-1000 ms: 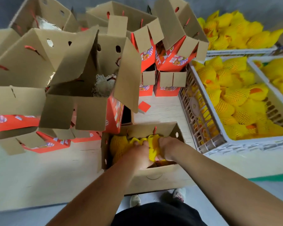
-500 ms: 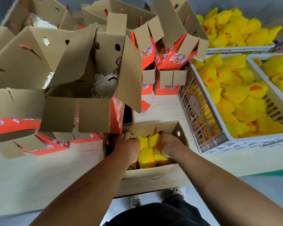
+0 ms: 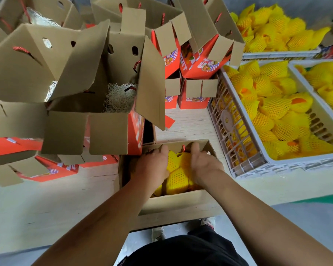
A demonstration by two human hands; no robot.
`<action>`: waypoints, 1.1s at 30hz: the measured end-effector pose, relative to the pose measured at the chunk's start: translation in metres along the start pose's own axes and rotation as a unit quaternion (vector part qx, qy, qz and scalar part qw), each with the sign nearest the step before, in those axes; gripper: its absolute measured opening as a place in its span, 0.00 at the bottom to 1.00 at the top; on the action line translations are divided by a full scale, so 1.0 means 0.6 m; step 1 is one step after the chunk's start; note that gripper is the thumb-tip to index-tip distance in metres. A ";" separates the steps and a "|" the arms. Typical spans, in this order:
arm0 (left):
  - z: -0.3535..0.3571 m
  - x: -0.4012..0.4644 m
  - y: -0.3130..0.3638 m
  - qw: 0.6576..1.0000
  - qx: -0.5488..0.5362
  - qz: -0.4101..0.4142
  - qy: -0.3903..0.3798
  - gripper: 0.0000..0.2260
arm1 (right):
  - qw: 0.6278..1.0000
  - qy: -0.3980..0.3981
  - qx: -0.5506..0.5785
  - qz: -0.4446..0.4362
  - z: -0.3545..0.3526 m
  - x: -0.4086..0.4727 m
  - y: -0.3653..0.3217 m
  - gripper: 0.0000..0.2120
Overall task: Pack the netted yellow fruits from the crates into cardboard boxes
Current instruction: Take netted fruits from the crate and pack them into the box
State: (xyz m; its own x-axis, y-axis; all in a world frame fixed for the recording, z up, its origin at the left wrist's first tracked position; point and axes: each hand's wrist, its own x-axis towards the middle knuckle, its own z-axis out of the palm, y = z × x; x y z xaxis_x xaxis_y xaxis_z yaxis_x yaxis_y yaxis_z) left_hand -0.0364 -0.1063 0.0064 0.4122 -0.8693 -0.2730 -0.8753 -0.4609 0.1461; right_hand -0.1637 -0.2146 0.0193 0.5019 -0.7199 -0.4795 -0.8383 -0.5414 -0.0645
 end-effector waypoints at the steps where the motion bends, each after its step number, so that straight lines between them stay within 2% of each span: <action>1: -0.001 0.001 0.003 1.000 -0.008 -0.001 0.007 0.25 | 1.000 0.000 0.000 -0.014 0.000 -0.001 0.002 0.22; 6: 0.017 -0.010 -0.013 0.998 0.046 -0.030 0.003 0.21 | 0.995 -0.029 -0.030 -0.092 0.009 -0.015 0.002 0.23; 9: 0.019 -0.030 -0.025 0.998 -0.035 -0.044 0.042 0.24 | 0.993 -0.016 0.004 -0.117 -0.003 -0.023 0.007 0.24; 11: 0.019 -0.051 -0.029 0.993 -0.043 -0.049 0.094 0.18 | 0.989 -0.008 0.013 -0.148 -0.002 -0.029 0.004 0.13; 12: 0.021 -0.061 -0.030 0.992 -0.050 -0.051 0.102 0.12 | 0.986 -0.035 0.015 -0.165 0.002 -0.034 -0.002 0.08; 13: 0.022 -0.071 -0.031 0.993 -0.065 -0.051 0.089 0.08 | 0.981 -0.077 0.025 -0.177 0.010 -0.038 -0.010 0.10; 15: 0.022 -0.078 -0.025 0.997 -0.058 -0.037 0.042 0.10 | 0.964 -0.154 0.074 -0.204 0.021 -0.040 -0.023 0.09; 18: 0.003 -0.071 -0.012 0.998 -0.044 -0.018 0.045 0.10 | 0.942 -0.169 0.139 -0.256 0.008 -0.040 -0.021 0.12; 21: -0.020 -0.063 0.019 0.978 -0.181 0.002 0.102 0.08 | 0.929 -0.113 0.199 -0.291 -0.015 -0.045 0.008 0.08; 25: -0.044 -0.033 0.098 0.920 -0.357 0.027 0.159 0.07 | 0.906 0.027 0.305 -0.292 -0.058 -0.049 0.083 0.04; 29: -0.057 0.035 0.213 0.893 -0.408 0.071 0.176 0.06 | 0.888 0.107 0.339 -0.292 -0.098 -0.021 0.196 0.06; 33: -0.061 0.119 0.352 0.870 -0.456 0.095 0.160 0.12 | 0.868 0.177 0.382 -0.262 -0.135 0.026 0.330 0.17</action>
State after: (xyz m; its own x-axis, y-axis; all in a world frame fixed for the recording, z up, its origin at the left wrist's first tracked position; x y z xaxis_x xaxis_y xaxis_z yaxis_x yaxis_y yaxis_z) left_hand -0.1827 -0.2723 0.0525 0.4591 -0.8832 0.0960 -0.4309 -0.1269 0.8934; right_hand -0.3046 -0.3680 0.0700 0.7777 -0.6233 0.0824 -0.3031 -0.4866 -0.8194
